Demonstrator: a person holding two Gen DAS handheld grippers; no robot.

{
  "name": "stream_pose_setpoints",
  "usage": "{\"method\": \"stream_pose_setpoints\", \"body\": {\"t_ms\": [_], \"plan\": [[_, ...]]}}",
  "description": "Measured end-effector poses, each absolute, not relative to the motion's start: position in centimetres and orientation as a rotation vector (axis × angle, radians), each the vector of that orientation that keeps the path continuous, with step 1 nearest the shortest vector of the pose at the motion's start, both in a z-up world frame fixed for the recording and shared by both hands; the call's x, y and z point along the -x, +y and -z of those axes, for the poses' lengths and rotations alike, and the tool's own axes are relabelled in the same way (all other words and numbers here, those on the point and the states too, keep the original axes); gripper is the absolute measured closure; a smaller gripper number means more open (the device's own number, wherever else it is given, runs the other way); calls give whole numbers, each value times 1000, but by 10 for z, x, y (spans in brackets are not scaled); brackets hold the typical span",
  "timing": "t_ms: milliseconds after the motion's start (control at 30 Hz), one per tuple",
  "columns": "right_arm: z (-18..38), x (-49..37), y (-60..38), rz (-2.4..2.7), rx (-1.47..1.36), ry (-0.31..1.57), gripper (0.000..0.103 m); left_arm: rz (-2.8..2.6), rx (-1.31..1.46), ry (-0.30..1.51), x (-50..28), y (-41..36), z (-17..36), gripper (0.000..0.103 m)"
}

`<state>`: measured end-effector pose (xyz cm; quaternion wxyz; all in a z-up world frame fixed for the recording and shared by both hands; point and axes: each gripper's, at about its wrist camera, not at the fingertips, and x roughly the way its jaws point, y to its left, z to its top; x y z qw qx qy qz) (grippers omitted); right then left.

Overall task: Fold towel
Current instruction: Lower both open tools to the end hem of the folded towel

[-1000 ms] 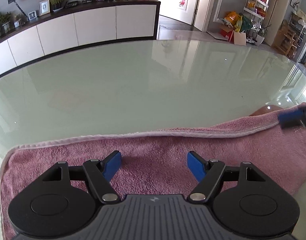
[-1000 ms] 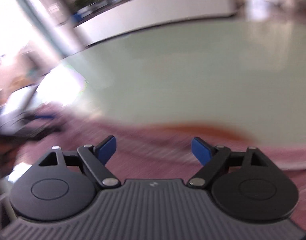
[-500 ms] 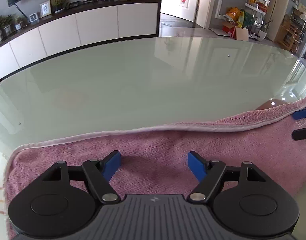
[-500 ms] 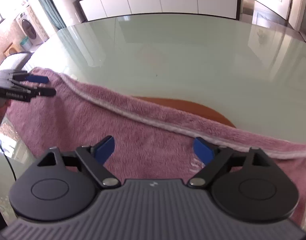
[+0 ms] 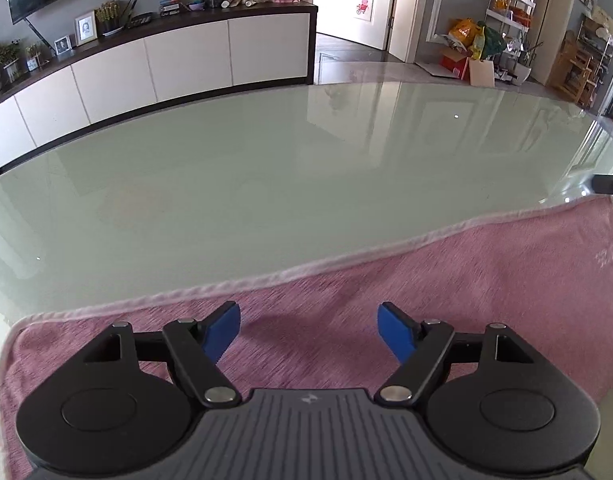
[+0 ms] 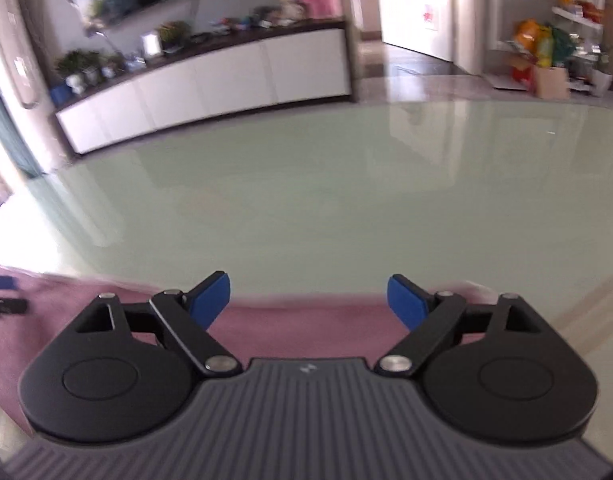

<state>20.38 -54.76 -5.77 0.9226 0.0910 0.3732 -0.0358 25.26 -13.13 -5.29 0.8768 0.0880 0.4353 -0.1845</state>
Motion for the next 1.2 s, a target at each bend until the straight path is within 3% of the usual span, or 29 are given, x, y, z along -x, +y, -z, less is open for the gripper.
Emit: {"method": "stream_pose_setpoints", "body": {"t_ms": [233,300,367,433,467,567,633,900,1200], "plan": [[62,-146,-598,-60,-414,851,30,319,-227,900,-210,-54,36,23],[61,-135,-612,-64,-433,887,40,284,-212,907,-200,-25,31,23],[59,-131,-619,-24,-405,928,59,234,-182,928,-192,3,28,24],[58,-132,-621,20,-386,979,67,195,-157,949,-185,26,26,24],[59,-133,-620,35,-377,1012,68,176,-150,959,-182,36,25,25],[62,-131,-613,46,-362,1070,68,147,-124,1011,-176,58,26,41],[61,-132,-607,45,-362,1087,68,135,-82,1067,-176,71,27,63],[57,-137,-595,42,-347,1145,68,102,-76,1170,-189,78,18,55],[57,-140,-600,39,-333,1188,68,118,-3,1239,-205,80,30,59]]}}
